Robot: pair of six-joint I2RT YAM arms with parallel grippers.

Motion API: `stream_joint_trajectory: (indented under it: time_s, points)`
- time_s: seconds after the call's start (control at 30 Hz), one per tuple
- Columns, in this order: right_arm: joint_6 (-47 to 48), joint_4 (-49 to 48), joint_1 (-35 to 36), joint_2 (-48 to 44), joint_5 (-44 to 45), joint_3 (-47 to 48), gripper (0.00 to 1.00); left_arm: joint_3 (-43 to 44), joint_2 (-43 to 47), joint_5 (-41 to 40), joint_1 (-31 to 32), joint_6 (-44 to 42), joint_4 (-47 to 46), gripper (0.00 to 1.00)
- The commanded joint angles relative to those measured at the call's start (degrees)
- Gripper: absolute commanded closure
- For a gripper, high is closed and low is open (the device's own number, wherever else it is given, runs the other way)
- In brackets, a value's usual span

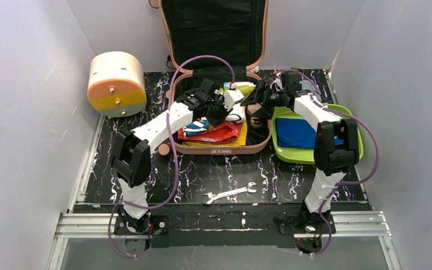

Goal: Open, take out, and arrange the luggage
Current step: Pass from the left arm to the right

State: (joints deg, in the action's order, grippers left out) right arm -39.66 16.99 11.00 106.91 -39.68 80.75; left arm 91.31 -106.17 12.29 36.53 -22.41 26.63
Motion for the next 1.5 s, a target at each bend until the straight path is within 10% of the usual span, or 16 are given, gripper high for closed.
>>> stream_joint_trajectory:
  time_s: [0.0,1.13,1.33,1.47]
  points:
    - [-0.1,-1.0,2.0,1.8,0.5,-1.3,0.02,0.6,4.4,-3.3,-1.6,0.0,-0.2,1.0]
    - [-2.0,-10.3,5.4,6.3,-4.7,-2.3,0.01,-0.4,4.7,-1.1,-1.7,0.9,0.0,1.0]
    - [-2.1,-13.9,5.3,5.4,-7.7,-2.4,0.02,-2.4,6.3,-0.2,-1.7,0.0,0.1,0.34]
    - [-2.2,-16.0,5.4,5.4,-9.8,-3.0,0.02,-3.6,8.4,0.1,-1.7,-0.7,0.2,0.18]
